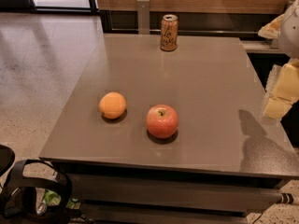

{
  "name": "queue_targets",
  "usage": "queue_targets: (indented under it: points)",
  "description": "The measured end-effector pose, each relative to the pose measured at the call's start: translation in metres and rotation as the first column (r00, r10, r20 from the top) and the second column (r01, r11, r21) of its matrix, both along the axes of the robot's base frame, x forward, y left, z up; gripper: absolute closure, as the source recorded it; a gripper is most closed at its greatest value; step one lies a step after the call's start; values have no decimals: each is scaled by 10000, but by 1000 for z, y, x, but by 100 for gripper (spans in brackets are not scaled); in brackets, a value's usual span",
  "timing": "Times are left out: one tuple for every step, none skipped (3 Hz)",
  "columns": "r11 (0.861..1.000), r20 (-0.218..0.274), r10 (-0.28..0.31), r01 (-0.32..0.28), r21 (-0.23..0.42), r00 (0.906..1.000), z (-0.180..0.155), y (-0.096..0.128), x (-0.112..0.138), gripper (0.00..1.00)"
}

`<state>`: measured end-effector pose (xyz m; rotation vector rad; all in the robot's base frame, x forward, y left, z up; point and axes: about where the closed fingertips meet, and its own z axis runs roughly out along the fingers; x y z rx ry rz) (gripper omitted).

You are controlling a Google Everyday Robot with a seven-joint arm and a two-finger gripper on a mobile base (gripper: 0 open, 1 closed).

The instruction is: Move apple near orange can

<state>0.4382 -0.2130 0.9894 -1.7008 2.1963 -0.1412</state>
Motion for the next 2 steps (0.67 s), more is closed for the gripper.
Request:
queue_targets:
  points:
    - [10000, 23, 0, 0, 34, 10000, 0, 0, 0, 0]
    - [9947, -229, 252, -228, 998, 9994, -13, 3, 5, 0]
